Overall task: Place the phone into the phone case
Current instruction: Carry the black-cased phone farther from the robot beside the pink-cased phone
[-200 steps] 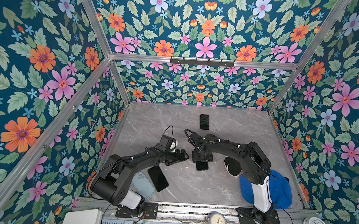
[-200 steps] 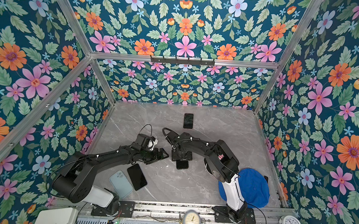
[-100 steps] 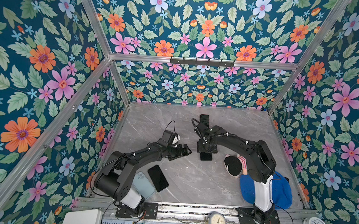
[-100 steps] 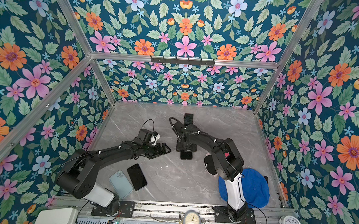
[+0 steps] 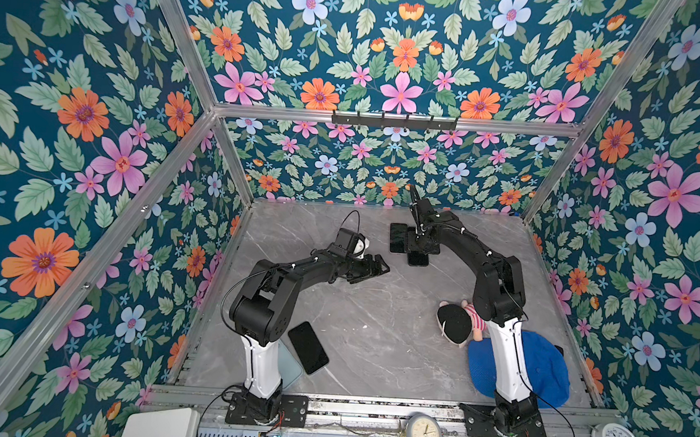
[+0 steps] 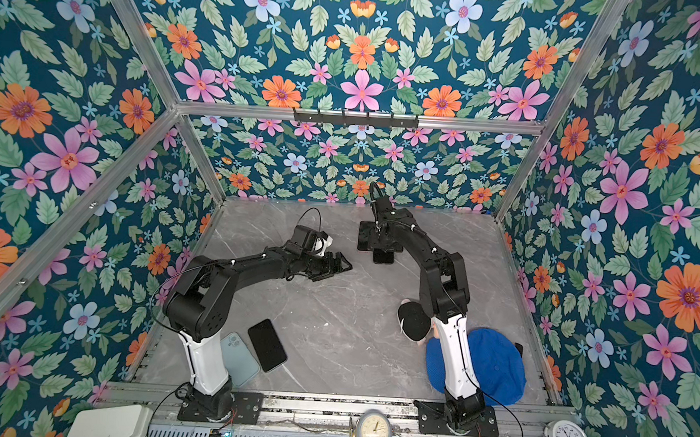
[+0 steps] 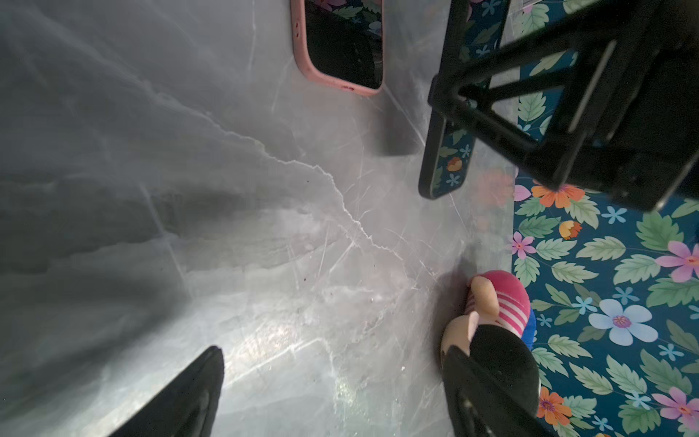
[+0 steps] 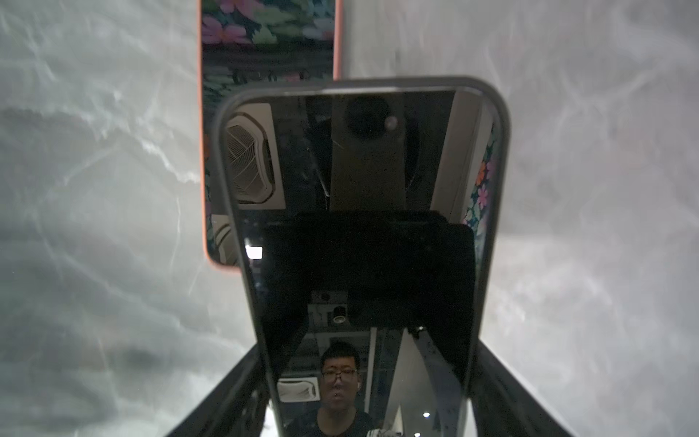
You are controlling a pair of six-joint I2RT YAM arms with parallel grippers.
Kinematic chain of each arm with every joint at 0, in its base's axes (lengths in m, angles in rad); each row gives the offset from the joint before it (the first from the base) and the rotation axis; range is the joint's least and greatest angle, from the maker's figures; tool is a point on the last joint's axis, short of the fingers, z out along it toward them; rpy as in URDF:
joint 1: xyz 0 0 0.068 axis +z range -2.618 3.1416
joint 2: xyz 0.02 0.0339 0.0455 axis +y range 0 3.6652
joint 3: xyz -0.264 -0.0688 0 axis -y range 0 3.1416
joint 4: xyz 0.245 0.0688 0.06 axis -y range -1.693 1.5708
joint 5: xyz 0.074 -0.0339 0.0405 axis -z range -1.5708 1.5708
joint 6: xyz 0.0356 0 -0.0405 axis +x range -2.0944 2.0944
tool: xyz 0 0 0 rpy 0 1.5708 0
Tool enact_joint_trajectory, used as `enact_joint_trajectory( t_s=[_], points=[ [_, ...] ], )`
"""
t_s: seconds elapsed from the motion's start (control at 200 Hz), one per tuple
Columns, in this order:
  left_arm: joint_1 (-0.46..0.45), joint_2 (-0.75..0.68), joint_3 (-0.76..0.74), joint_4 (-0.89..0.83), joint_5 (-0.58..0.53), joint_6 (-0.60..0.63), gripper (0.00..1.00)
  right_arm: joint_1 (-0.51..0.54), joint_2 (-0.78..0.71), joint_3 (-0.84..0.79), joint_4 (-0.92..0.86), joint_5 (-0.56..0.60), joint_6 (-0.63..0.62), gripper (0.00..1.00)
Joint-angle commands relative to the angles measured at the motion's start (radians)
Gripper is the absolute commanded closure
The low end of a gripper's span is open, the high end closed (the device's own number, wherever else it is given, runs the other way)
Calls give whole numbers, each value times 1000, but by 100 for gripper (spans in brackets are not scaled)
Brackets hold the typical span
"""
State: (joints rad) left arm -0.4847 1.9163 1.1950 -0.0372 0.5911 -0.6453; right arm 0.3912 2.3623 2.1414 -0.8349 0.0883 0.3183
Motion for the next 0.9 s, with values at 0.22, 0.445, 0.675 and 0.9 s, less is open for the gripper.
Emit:
enact_joint_trajectory(
  t_s=[0.22, 0.445, 0.675, 0.9],
  points=[
    [8, 39, 46, -12, 30, 39, 8, -62, 206, 322, -145, -8, -70, 54],
    [14, 46, 52, -9, 37, 39, 7, -89, 262, 399, -160, -33, -33, 54],
    [14, 47, 46, -6, 41, 40, 7, -110, 272, 401, -137, -57, -4, 53],
    [14, 44, 47, -6, 47, 43, 7, -122, 291, 408, -120, -85, 22, 52]
  ],
)
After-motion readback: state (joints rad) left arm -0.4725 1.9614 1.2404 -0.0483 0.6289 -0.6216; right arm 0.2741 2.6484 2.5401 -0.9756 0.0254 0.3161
